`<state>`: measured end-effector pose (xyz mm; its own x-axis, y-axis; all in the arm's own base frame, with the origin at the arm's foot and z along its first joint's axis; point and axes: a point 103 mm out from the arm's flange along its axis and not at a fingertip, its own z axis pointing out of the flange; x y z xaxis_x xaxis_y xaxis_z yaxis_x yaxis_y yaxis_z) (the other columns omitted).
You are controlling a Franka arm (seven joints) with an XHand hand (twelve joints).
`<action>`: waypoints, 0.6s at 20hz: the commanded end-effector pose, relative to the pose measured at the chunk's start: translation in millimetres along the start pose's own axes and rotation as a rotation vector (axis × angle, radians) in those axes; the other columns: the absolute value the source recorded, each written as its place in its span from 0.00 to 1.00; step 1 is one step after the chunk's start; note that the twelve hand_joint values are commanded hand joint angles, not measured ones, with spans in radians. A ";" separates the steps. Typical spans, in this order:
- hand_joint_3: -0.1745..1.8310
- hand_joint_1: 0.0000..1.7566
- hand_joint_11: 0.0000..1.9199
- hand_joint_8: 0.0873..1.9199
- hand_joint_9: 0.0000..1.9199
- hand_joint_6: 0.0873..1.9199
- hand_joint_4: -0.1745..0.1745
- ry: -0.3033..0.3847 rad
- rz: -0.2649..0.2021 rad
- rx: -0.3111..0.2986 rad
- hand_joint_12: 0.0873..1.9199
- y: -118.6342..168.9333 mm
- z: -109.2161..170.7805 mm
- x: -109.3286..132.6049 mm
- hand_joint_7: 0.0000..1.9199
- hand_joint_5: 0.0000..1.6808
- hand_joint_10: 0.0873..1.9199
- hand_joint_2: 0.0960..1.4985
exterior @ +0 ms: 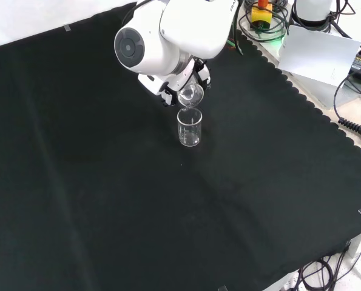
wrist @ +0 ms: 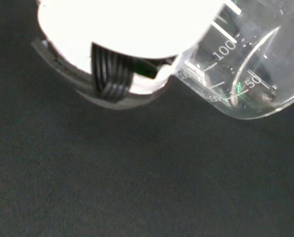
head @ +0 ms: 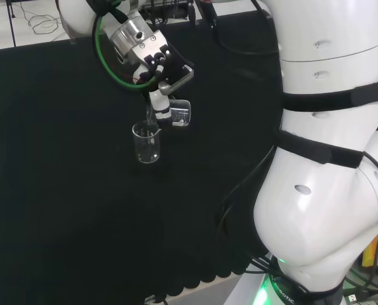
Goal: Pour the water from the handheld beaker into the one on the table.
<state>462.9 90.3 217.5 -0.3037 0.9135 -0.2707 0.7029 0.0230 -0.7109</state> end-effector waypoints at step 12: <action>0.52 0.74 0.57 0.51 0.78 0.51 0.00 -0.035 0.030 0.069 0.43 5.7 0.7 6.8 0.61 0.66 0.45 0.37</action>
<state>464.4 95.1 212.3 -0.2990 0.9036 -0.3069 0.6764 -0.0261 -0.7360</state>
